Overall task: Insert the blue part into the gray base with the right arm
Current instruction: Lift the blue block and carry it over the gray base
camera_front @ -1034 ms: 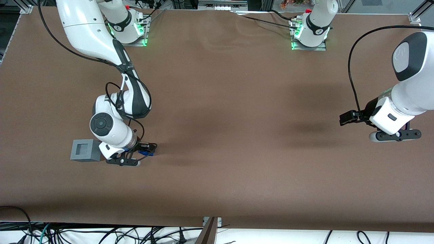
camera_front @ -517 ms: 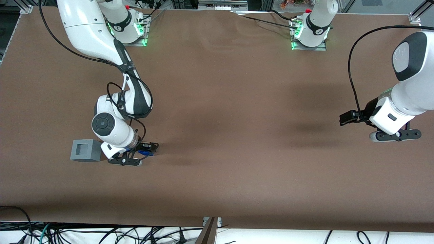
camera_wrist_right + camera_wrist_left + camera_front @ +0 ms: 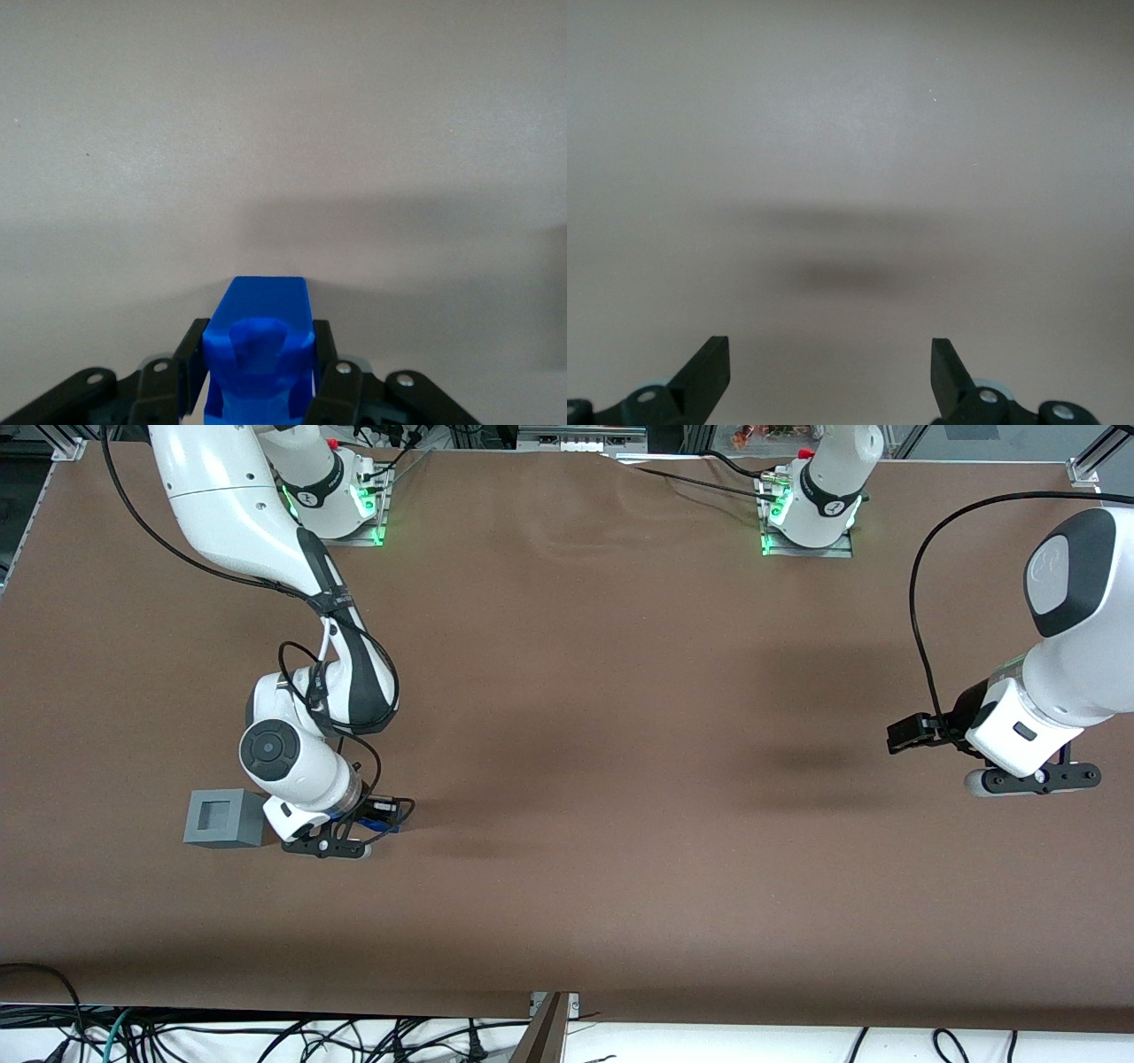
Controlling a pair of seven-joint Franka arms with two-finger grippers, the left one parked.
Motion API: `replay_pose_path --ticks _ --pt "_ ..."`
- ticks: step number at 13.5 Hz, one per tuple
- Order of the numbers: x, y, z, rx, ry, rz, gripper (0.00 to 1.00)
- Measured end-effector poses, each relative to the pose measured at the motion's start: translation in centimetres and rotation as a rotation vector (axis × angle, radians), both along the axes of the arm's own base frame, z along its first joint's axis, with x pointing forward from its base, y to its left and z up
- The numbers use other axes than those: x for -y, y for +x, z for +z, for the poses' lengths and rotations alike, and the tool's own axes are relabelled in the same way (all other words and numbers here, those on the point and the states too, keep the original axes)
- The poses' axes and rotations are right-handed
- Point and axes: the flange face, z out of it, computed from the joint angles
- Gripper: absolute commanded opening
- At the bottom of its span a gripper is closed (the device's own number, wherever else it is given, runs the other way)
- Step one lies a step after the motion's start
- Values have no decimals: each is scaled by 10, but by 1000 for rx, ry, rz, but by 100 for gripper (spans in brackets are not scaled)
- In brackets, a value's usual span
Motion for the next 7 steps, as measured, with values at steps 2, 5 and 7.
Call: replay_pose_path --ticks 2,5,7 --pt "4 6 15 3 -3 15 38" --pt "42 20 72 -6 -23 72 38" --pt "96 27 105 -7 -51 122 38"
